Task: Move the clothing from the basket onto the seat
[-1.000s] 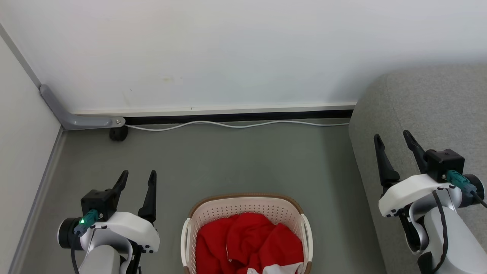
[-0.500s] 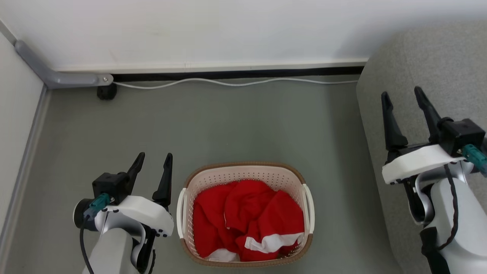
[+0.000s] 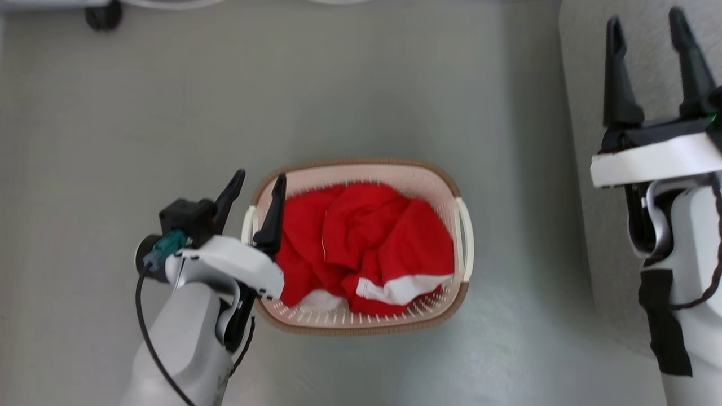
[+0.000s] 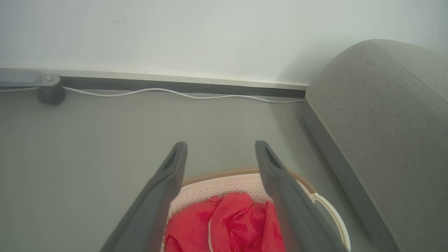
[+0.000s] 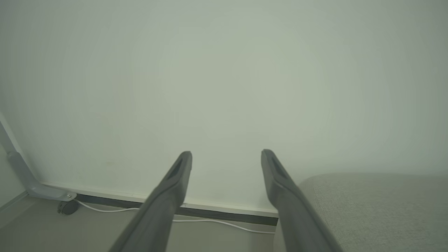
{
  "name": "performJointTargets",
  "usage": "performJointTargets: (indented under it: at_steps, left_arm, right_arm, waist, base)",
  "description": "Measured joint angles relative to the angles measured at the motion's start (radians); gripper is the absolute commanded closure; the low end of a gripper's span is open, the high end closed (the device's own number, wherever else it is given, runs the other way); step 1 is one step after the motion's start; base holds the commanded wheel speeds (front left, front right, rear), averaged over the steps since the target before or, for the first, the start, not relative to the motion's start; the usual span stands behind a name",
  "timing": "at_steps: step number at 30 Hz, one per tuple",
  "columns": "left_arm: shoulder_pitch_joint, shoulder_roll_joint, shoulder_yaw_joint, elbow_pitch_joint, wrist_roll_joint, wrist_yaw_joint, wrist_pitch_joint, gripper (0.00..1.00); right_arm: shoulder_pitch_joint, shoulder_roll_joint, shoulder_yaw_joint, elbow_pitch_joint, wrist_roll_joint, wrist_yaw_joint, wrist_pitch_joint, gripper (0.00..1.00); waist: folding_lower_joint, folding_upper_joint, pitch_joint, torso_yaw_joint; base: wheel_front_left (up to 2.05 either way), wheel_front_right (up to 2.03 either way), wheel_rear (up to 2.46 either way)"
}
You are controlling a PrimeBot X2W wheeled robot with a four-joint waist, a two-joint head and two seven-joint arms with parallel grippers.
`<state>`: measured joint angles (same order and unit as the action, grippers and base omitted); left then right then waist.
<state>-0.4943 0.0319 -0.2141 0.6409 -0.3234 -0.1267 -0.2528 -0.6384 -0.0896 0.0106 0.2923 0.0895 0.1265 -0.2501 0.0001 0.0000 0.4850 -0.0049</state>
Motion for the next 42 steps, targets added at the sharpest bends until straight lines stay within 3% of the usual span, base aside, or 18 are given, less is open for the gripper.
performJointTargets:
  at_steps: [10, 16, 22, 29, 42]
  left_arm:
    - [-0.143, -0.001, -0.157, 0.085, -0.086, 0.0, 0.0, 0.0]
    - [-0.213, 0.007, -0.336, 0.136, -0.177, 0.0, -0.003, 0.0]
    - [-0.274, 0.008, -0.496, 0.187, -0.268, 0.0, -0.003, 0.0]
    - [-0.335, 0.023, -0.728, 0.252, -0.474, 0.0, -0.003, 0.0]
    - [-0.484, 0.095, -0.953, 0.28, -0.729, 0.0, 0.071, 0.0]
  right_arm:
    - [-0.099, 0.012, 0.006, -0.048, -0.026, 0.0, -0.001, 0.0]
    - [-0.143, 0.019, 0.034, -0.058, -0.029, 0.0, -0.003, 0.0]
    - [-0.173, 0.024, 0.062, -0.08, -0.028, 0.0, -0.006, 0.0]
    - [-0.174, 0.027, 0.091, -0.09, 0.013, 0.0, -0.006, 0.0]
    - [-0.193, 0.029, 0.104, -0.123, 0.072, 0.0, -0.006, 0.0]
  waist:
    - [0.0, 0.0, 0.215, -0.022]
    - [0.0, 0.0, 0.302, -0.047]
    - [0.0, 0.0, 0.356, -0.091]
    - [0.0, 0.0, 0.403, -0.145]
    - [0.0, 0.0, 0.491, -0.204]
  base:
    - [0.0, 0.0, 0.0]
    - [0.0, 0.0, 0.0]
    - [0.0, 0.0, 0.0]
    - [0.0, 0.0, 0.0]
    - [0.0, 0.0, 0.0]
